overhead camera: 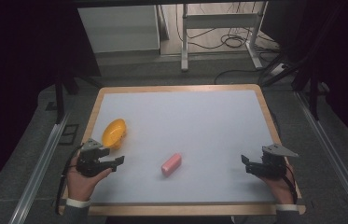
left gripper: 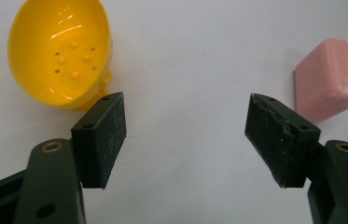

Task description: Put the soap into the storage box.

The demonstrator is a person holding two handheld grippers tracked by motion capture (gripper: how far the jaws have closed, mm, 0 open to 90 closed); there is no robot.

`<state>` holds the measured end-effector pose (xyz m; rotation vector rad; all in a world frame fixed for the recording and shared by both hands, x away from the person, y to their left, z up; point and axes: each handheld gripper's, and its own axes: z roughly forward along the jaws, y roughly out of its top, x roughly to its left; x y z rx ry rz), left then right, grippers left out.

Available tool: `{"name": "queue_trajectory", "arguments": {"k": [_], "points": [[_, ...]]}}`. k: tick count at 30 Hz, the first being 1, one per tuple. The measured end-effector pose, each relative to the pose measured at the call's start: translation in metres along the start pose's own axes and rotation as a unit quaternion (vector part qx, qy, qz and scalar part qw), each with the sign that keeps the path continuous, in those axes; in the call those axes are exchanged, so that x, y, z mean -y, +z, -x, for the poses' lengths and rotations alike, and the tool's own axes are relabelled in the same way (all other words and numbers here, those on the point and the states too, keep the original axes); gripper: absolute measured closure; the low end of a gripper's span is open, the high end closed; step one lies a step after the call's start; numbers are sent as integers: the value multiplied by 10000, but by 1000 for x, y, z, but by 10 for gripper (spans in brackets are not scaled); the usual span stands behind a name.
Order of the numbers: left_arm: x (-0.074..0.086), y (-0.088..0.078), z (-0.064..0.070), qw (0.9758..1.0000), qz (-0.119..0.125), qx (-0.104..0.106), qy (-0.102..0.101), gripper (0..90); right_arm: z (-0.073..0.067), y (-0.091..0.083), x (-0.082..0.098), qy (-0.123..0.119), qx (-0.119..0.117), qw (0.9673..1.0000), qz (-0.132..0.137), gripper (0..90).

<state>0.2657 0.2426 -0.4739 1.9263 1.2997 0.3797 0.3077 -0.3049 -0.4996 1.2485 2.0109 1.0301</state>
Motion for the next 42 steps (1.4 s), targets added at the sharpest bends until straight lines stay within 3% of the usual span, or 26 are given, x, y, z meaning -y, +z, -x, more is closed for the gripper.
{"name": "queue_trajectory", "arguments": {"k": [14, 42], "points": [[-9, 1, 9, 9999, -72, -67, 72, 317, 0, 0, 2, -98, 107, 9999, -65, 102], [-29, 19, 38, 9973, -287, 250, 621, 319, 1, 0, 2, -106, 113, 9998, -86, 102]]}}
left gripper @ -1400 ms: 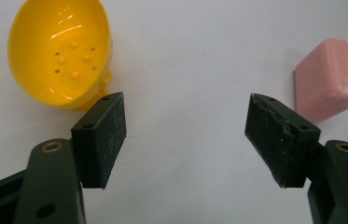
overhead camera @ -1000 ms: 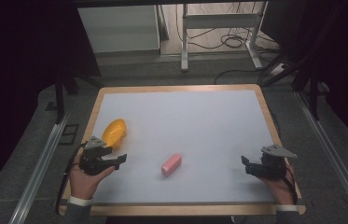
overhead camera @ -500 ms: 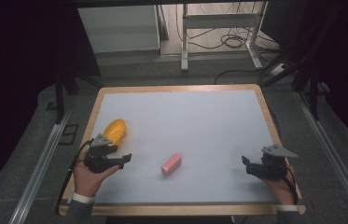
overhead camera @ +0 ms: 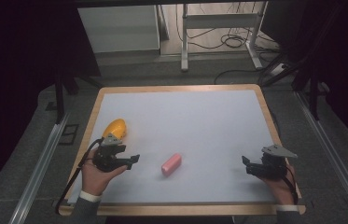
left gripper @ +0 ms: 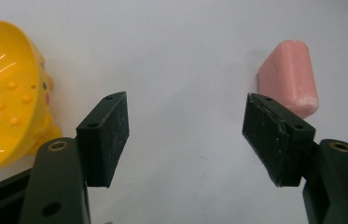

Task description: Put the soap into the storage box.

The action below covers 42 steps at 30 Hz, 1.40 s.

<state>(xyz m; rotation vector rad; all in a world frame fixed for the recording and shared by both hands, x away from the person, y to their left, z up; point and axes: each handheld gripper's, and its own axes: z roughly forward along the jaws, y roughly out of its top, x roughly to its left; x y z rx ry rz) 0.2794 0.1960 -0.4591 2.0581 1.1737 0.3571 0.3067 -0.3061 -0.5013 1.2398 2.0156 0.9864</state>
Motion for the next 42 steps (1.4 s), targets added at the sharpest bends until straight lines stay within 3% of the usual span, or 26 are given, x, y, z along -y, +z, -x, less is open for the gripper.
{"name": "queue_trajectory", "arguments": {"k": [12, 26, 42], "points": [[-12, 8, 14, 9996, -108, 102, 243, 316, 1, -1, 1, 7, 12, 10000, -3, 101], [-20, 21, 30, 9987, -192, 279, 372, 312, 0, 1, 2, -25, 46, 10000, -42, 102], [-20, 30, 37, 9979, -248, 454, 390, 308, 0, 0, 3, -38, 70, 9999, -62, 101]]}}
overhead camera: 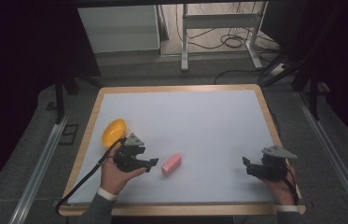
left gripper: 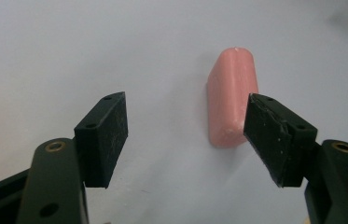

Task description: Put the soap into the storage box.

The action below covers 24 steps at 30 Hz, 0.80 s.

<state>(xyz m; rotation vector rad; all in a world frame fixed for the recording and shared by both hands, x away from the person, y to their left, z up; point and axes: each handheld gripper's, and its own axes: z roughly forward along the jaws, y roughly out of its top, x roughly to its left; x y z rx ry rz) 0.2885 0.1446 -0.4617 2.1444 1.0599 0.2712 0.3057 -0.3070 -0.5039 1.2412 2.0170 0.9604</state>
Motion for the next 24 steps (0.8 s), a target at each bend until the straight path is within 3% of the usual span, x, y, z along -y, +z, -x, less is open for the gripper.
{"name": "queue_trajectory", "arguments": {"k": [13, 24], "points": [[-16, 11, 18, 9994, -74, 121, 301, 309, 1, -1, 1, 30, 32, 10000, 1, 102], [-25, 26, 28, 9988, -203, 243, 383, 313, 1, -1, 1, 22, 35, 10000, -5, 101]]}}
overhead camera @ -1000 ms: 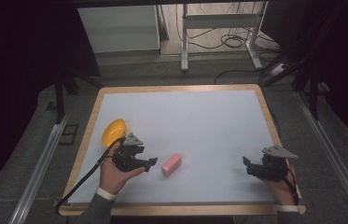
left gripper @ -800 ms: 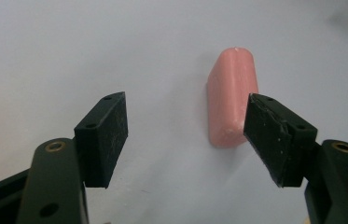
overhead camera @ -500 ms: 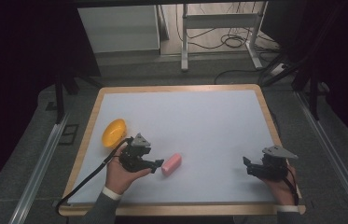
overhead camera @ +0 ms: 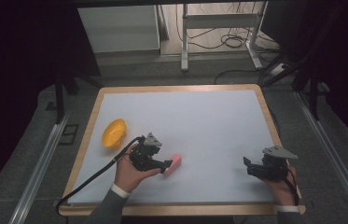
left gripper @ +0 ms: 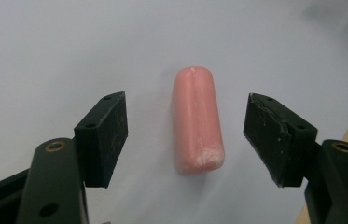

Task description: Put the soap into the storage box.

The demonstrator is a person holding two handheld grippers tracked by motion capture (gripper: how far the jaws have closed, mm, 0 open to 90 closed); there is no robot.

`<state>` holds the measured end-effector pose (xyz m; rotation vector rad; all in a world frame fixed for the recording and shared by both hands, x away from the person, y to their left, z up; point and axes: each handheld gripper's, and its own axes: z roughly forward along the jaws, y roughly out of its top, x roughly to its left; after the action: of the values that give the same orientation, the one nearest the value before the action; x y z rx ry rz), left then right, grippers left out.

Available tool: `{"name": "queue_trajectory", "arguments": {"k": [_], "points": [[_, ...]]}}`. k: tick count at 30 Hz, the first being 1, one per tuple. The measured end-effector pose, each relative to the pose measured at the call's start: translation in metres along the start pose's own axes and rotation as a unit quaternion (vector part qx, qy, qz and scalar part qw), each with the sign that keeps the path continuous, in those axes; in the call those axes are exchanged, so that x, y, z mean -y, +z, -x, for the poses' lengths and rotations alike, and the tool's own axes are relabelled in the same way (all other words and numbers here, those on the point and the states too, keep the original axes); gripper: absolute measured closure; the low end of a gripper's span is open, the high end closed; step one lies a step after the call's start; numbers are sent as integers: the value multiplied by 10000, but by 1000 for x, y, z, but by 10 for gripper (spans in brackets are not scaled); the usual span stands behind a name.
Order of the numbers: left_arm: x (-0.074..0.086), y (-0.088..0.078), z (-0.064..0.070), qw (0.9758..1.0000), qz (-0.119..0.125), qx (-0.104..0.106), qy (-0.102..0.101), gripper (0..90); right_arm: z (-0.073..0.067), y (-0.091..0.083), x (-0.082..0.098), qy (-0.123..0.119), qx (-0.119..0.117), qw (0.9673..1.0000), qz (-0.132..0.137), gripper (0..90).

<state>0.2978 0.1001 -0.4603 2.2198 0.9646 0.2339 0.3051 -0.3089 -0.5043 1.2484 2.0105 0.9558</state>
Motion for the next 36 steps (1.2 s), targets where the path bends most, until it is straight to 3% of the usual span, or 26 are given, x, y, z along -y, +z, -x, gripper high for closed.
{"name": "queue_trajectory", "arguments": {"k": [14, 19, 23, 25, 36], "points": [[-1, 33, -2, 9985, -445, 169, -287, 323, -2, 3, 1, -10, -26, 10000, -52, 102], [-4, 45, 7, 9976, -665, 115, -159, 318, -1, 3, 1, -7, -11, 10000, -69, 101], [-4, 49, 7, 9973, -699, 35, -220, 333, -1, 2, 1, 11, -12, 10000, -52, 101], [-3, 51, 6, 9969, -748, -77, -226, 366, 0, 2, 2, 15, -1, 10000, -61, 101], [0, 56, 7, 9963, -836, -135, -150, 502, 0, 2, 2, 22, 41, 9999, -94, 102]]}}
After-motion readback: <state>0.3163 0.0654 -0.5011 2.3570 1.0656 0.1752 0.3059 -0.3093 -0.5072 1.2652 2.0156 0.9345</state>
